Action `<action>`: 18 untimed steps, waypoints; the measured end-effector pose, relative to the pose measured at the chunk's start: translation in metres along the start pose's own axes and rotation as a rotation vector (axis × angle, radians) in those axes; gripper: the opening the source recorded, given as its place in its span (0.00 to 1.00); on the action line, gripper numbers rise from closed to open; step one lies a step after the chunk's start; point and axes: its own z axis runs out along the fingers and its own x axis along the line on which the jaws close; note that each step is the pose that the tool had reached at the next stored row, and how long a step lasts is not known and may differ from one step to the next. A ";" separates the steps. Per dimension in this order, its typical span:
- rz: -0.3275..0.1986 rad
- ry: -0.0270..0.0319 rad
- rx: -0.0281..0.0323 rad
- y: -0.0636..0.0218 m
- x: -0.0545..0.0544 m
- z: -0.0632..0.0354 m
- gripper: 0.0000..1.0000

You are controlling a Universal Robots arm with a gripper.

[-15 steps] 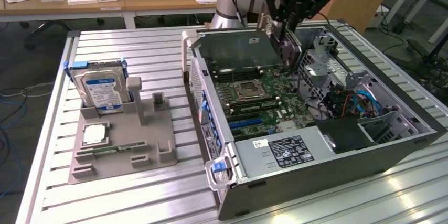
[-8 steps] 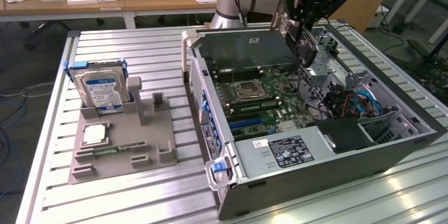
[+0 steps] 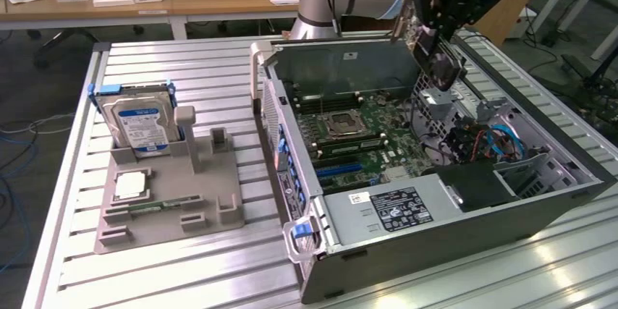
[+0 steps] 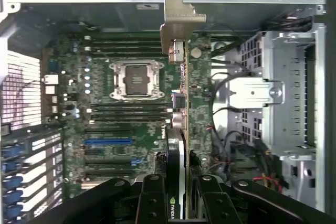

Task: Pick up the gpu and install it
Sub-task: 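Pick up the gpu and move the gpu toward the slot, then insert the gpu into the slot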

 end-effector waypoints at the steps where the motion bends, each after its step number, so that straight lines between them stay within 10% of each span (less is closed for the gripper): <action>1: 0.000 0.0000 -0.0002 0.0001 -0.004 0.0002 0.27; 9: 0.000 0.0000 -0.0001 0.0010 -0.032 0.0011 0.27; 18: 0.000 -0.0004 0.0058 0.0011 -0.034 0.0012 0.27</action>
